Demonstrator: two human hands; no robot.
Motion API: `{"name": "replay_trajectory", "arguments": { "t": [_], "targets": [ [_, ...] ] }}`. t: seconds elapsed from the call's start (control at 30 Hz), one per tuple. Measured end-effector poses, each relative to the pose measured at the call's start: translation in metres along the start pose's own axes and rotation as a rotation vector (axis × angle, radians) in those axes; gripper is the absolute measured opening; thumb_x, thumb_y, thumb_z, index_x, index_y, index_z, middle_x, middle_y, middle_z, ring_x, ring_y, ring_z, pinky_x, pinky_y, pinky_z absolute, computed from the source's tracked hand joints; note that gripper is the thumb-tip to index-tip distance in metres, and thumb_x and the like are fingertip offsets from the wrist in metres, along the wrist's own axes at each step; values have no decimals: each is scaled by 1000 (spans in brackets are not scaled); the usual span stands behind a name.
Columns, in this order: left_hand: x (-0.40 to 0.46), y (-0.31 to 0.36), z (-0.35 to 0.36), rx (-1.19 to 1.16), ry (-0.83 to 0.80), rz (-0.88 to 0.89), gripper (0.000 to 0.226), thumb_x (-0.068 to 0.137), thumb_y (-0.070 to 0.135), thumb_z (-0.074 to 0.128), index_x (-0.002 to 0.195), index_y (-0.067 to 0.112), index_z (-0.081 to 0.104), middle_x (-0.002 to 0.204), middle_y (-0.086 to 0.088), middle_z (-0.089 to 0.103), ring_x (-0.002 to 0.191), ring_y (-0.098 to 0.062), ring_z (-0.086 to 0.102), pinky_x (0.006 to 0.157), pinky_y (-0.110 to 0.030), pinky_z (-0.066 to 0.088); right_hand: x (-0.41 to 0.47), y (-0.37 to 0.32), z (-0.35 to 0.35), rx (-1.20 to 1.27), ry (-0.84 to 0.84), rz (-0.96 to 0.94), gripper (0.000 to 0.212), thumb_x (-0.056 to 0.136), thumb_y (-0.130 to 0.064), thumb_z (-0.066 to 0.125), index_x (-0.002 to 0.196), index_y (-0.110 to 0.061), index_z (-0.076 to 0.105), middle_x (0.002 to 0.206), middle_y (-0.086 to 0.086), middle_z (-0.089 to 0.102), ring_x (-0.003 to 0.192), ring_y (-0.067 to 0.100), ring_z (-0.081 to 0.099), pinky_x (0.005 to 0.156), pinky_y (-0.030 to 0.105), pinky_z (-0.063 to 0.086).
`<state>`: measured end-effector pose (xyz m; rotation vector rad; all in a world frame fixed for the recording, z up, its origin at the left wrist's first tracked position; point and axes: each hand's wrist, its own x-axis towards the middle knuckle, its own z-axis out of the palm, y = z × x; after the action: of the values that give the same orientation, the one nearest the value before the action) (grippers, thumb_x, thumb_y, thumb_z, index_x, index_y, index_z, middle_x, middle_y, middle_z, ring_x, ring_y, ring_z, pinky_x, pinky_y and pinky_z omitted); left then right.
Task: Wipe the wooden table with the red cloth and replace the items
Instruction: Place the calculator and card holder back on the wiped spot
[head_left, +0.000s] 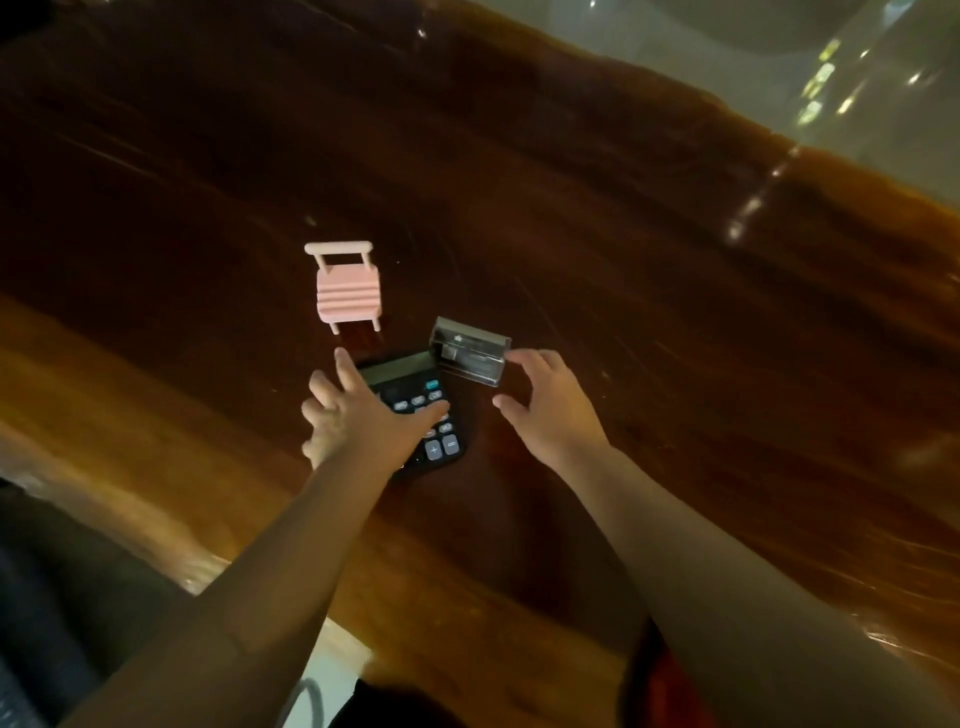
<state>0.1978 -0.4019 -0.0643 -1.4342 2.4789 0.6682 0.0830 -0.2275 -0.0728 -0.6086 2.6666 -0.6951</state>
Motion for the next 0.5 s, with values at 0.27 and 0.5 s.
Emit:
{"name": "replay_trajectory", "arguments": {
  "t": [0.27, 0.5],
  "targets": [
    [13, 16, 22, 68, -45, 0, 153, 37, 98, 57, 150, 27, -17, 161, -19, 8, 139, -40, 24, 90, -56, 49, 53, -8, 22, -37, 51, -12, 69, 87, -25, 76, 146, -34, 43, 143, -6, 49, 126, 17, 48, 94, 36, 45],
    [17, 29, 26, 163, -47, -35, 156, 42, 87, 71, 149, 22, -22, 160, -26, -2, 137, -42, 28, 85, -52, 51, 58, -1, 23, -13, 34, 23, 48, 88, -28, 76, 131, -31, 55, 111, -16, 54, 105, 10, 55, 84, 30, 45]
  ]
}}
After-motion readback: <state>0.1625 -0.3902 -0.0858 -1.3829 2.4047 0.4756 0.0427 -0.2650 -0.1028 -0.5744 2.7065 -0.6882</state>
